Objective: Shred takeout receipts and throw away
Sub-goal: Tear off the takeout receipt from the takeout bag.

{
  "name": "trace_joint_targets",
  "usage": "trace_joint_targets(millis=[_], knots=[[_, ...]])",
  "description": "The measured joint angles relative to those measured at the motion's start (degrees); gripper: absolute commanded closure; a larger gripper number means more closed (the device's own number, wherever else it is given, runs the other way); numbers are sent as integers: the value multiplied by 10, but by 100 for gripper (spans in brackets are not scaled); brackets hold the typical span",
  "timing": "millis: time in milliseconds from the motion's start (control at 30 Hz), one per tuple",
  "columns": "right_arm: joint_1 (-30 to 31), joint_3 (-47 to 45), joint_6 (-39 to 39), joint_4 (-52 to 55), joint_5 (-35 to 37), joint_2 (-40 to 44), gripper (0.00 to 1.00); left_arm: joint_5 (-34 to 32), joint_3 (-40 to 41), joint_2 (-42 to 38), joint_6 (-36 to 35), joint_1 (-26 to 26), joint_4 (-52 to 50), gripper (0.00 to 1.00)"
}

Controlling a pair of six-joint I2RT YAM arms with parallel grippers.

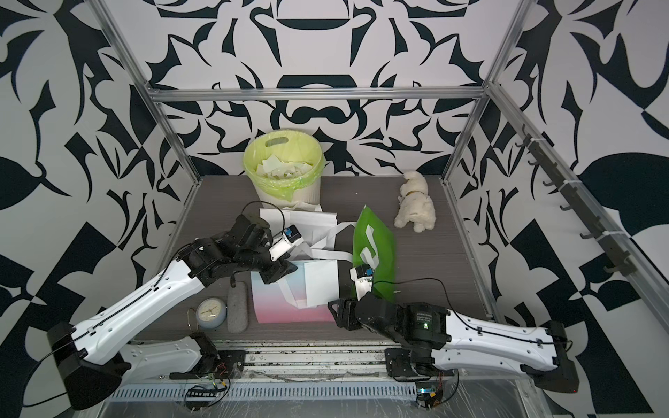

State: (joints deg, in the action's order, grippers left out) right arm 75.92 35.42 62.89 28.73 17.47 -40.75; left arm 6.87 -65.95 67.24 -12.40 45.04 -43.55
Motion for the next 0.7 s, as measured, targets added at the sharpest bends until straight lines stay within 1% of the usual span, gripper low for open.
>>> trace_joint_targets(millis=[267, 533, 700], knots=[[0, -82, 10, -93, 8, 30, 30, 4, 0, 0, 0, 0, 0, 52], [0, -109, 16, -166, 11, 30, 37, 10, 0, 0, 0, 0, 0, 52], [0, -130, 18, -205, 20, 44, 41, 14, 0, -1, 0, 0, 0, 52]])
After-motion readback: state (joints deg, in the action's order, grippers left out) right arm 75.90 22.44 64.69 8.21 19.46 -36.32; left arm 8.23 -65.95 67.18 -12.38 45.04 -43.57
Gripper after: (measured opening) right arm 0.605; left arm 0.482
